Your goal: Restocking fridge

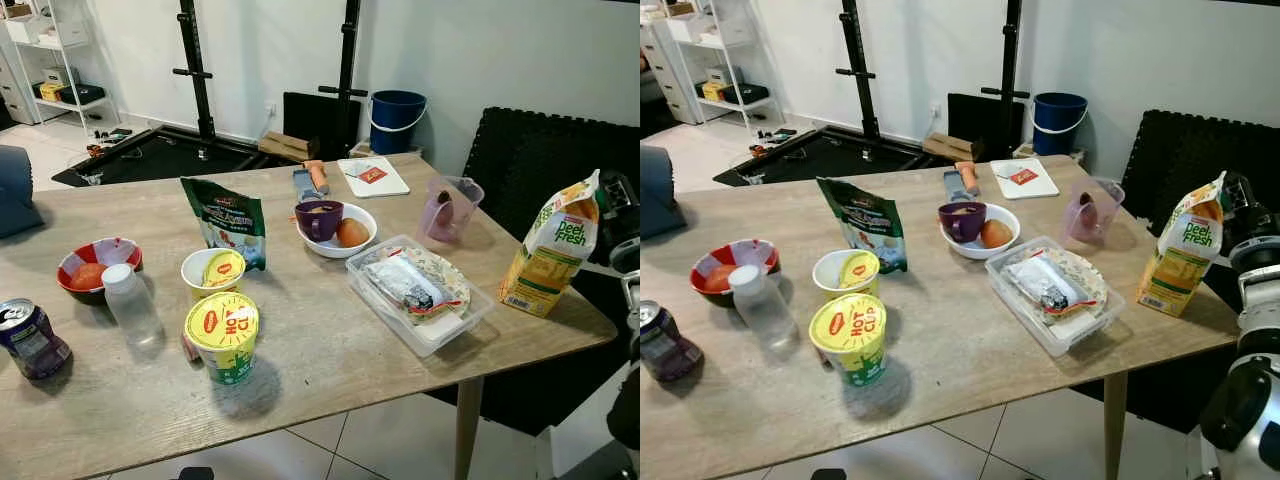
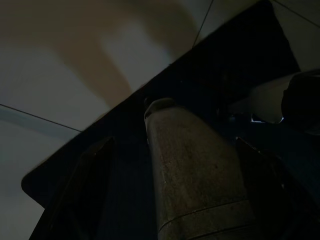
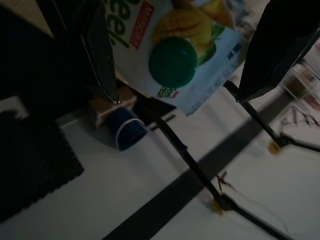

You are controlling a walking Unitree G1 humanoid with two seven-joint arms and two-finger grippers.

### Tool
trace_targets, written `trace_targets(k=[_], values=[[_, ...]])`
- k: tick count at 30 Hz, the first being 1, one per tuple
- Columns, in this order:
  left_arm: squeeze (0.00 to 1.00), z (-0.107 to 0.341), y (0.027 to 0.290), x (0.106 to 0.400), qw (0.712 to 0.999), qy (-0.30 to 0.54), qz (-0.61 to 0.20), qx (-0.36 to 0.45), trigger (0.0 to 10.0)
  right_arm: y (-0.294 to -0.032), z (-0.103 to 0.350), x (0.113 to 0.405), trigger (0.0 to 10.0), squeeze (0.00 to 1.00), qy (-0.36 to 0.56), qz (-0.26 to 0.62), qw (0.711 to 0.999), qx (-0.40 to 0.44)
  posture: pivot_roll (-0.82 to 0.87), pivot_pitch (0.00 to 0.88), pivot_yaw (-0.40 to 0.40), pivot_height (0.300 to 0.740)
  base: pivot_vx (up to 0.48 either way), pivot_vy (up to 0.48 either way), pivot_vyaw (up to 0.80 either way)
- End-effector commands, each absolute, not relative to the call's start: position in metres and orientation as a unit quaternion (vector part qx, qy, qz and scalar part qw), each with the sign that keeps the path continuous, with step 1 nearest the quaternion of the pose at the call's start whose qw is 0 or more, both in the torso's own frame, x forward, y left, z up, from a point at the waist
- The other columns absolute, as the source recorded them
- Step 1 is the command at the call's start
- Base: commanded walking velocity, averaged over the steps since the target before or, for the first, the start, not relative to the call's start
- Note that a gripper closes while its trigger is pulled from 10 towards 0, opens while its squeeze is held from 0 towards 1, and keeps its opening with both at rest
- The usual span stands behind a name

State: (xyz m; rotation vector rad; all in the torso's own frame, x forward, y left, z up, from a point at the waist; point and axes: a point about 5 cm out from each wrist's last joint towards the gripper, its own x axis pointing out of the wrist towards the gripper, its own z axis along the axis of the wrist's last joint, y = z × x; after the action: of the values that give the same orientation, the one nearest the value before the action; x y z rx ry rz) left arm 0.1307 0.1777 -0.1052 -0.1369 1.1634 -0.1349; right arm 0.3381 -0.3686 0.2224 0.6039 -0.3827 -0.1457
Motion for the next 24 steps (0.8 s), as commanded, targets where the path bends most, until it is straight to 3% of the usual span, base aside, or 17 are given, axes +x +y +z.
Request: trace_targets(k=[1, 2, 3, 4, 5, 7, 8, 14, 17, 24], values=[[0.0, -0.106, 0.177, 0.128, 0.829, 0.551, -0.065, -0.067, 10.0, -0.365, 0.224, 0.34, 10.0, 0.0, -0.186, -0.07, 0.941, 0.273, -0.02, 0.0, -0.015, 0.74, 0.0, 0.0, 0.0], [0.0, -0.106, 0.177, 0.128, 0.83, 0.551, -0.065, -0.067, 10.0, -0.362, 0.228, 0.343, 10.0, 0.0, -0.183, -0.066, 0.95, 0.246, -0.02, 0.0, -0.016, 0.74, 0.0, 0.0, 0.0], [0.0, -0.106, 0.177, 0.128, 0.83, 0.55, -0.065, -0.067, 10.0, -0.36, 0.231, 0.344, 10.0, 0.17, -0.184, -0.06, 0.952, 0.235, -0.02, 0.0, -0.016, 0.74, 0.0, 0.0, 0.0], [0.0, -0.106, 0.177, 0.128, 0.83, 0.55, -0.065, -0.066, 10.0, -0.358, 0.234, 0.345, 10.0, 0.7, -0.182, -0.056, 0.957, 0.22, -0.02, 0.0, -0.013, 0.74, 0.0, 0.0, 0.0], [0.0, -0.106, 0.177, 0.129, 0.83, 0.551, -0.065, -0.066, 10.0, -0.355, 0.237, 0.348, 10.0, 0.85, -0.17, -0.055, 0.965, 0.192, -0.02, 0.0, -0.013, 0.74, 0.0, 0.0, 0.0], [0.0, -0.106, 0.177, 0.129, 0.83, 0.551, -0.065, -0.066, 10.0, -0.355, 0.238, 0.348, 10.0, 0.85, -0.165, -0.056, 0.967, 0.185, -0.02, 0.0, -0.013, 0.74, 0.0, 0.0, 0.0], [0.0, -0.106, 0.177, 0.129, 0.83, 0.551, -0.065, -0.066, 10.0, -0.355, 0.238, 0.348, 10.0, 1.0, -0.166, -0.056, 0.967, 0.185, -0.02, 0.0, -0.013, 0.74, 0.0, 0.0, 0.0], [0.0, -0.106, 0.178, 0.128, 0.829, 0.551, -0.065, -0.065, 10.0, -0.346, 0.245, 0.357, 10.0, 0.97, -0.121, -0.077, 0.986, 0.078, -0.02, 0.0, -0.014, 0.74, 0.0, 0.0, 0.0], [0.0, -0.106, 0.178, 0.128, 0.829, 0.551, -0.066, -0.065, 10.0, -0.348, 0.245, 0.358, 10.0, 0.89, -0.089, -0.111, 0.989, 0.033, -0.02, 0.0, -0.014, 0.74, 0.0, 0.0, 0.0], [0.0, -0.106, 0.178, 0.129, 0.83, 0.551, -0.067, -0.064, 10.0, -0.348, 0.25, 0.36, 10.0, 0.79, -0.079, -0.127, 0.989, -0.001, -0.02, 0.0, -0.014, 0.74, 0.0, 0.0, 0.0]])
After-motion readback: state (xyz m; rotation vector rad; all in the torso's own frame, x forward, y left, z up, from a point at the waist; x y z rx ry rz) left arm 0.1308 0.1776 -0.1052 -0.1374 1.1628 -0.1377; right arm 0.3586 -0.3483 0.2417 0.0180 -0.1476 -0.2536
